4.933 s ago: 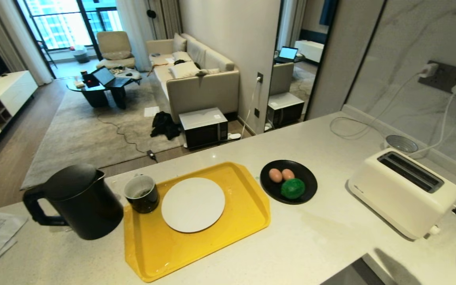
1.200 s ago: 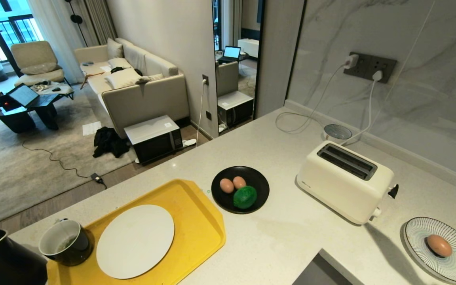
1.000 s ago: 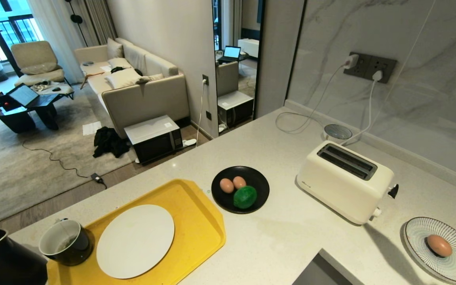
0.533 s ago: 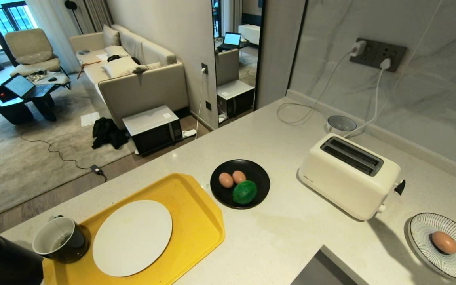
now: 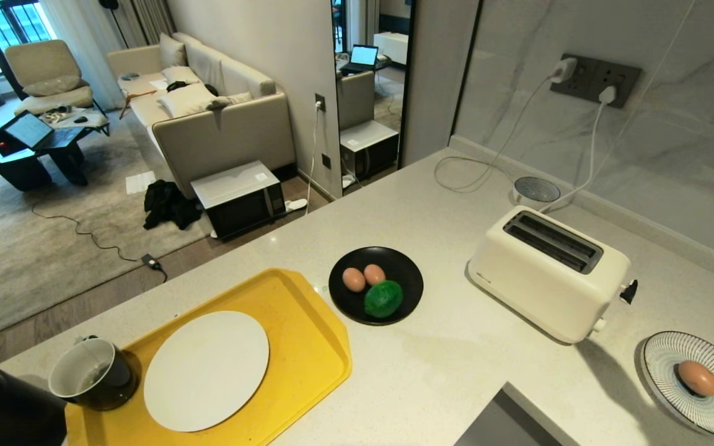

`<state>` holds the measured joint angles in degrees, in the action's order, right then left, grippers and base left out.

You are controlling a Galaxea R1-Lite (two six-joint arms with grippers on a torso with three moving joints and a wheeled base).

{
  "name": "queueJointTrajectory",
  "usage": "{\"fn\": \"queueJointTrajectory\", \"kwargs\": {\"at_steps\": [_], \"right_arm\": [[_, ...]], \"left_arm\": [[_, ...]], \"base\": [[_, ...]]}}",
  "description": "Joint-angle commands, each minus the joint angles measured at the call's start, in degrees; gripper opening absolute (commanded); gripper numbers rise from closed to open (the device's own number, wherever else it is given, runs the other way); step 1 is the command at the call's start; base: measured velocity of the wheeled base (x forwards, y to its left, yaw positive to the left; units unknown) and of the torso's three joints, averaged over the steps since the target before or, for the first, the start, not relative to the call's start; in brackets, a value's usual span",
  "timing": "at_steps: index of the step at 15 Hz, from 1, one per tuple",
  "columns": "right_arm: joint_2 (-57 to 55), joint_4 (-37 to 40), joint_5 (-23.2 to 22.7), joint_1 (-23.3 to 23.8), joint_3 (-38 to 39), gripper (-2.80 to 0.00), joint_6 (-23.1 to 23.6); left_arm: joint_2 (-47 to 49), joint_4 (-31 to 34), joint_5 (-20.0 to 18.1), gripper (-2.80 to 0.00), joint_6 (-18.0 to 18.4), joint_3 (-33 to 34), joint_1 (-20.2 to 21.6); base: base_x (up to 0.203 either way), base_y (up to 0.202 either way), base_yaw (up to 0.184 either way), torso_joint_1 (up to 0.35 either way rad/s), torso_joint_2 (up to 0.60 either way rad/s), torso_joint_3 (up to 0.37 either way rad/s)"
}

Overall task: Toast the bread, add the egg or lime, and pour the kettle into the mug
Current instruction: Put the bread slices in the toaster

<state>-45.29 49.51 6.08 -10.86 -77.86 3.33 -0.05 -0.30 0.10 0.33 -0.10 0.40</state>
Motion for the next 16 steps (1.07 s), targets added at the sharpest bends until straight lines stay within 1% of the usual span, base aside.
{"fn": "queueJointTrajectory", "kwargs": {"at_steps": [1,12,16], "right_arm": [[0.1,0.3,0.0,0.0,0.2,-2.80,0.1],[0.1,0.2,-0.2,0.0,0.3,-2.80,0.1],[0.2,0.2,-0.2,0.0,0.6,-2.80,0.1]], "left_arm": [[0.0,0.0,0.0,-2.80,0.1,0.0,0.0],[0.0,0.0,-0.3,-2.80,0.2,0.0,0.0],[0.0,0.0,-0.1,-2.80,0.2,0.0,0.0]], "base": [[0.000,0.000,0.000,0.000,0.00,0.000],[0.000,0.000,0.000,0.000,0.00,0.000],[-0.129,0.000,0.006,0.013,0.02,-0.005]]}}
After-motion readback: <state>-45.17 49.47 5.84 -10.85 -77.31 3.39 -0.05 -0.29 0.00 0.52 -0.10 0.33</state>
